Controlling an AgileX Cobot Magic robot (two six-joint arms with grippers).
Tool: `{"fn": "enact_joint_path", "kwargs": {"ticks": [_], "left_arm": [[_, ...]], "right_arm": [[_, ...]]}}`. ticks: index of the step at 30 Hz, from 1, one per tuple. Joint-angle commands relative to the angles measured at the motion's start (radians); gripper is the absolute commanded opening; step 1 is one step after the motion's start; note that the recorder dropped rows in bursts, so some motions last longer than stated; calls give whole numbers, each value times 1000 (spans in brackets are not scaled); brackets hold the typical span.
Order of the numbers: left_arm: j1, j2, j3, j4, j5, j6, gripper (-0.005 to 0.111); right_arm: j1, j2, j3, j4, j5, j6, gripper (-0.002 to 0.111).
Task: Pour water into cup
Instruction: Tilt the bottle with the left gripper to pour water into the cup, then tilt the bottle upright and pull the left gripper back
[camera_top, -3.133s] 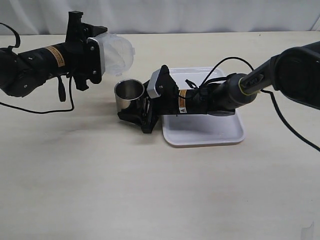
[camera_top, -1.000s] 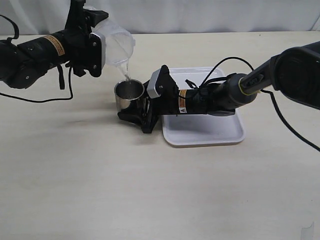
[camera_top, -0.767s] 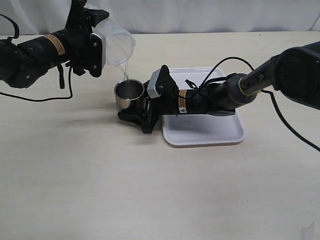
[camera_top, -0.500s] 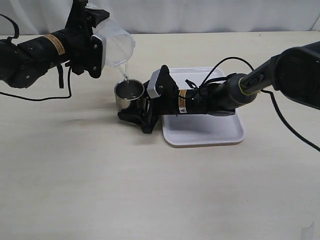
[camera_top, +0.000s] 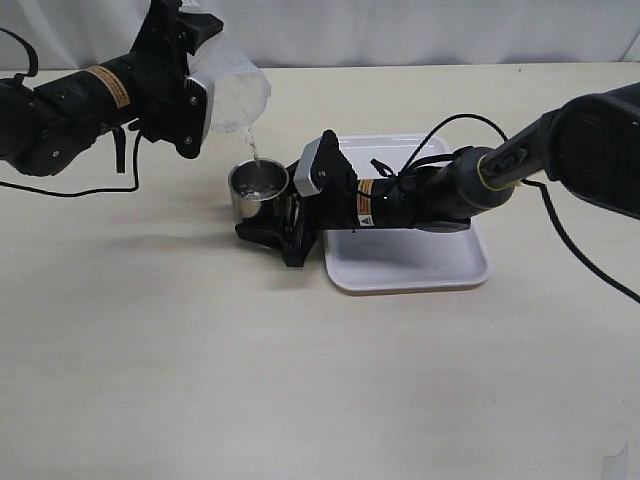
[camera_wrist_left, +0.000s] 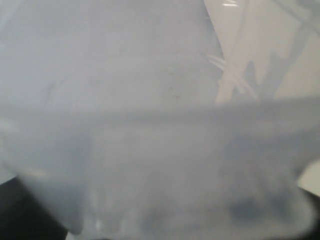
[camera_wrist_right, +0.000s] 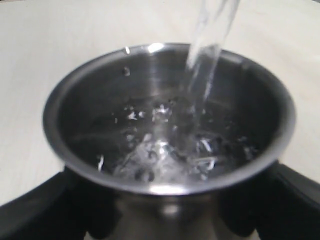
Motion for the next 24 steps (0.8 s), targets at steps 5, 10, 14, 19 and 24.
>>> {"fn": "enact_joint_path", "kwargs": {"ticks": [5,10,14,19,24], "left_arm": [[-8,-13,-6,-11,-46,15,0],[-8,-13,-6,-11,-48,42,0],[-8,-13,-6,-11,-74,42,0],[-8,-13,-6,-11,-79,46,0],[-8,-13,-6,-11,-79,50,0]], "right_arm": [[0,6,0,-29,31,9,4],[0,6,0,-29,31,9,4],[0,6,0,-29,31,9,4],[0,6,0,-29,31,9,4],[0,6,0,-29,31,9,4]]}}
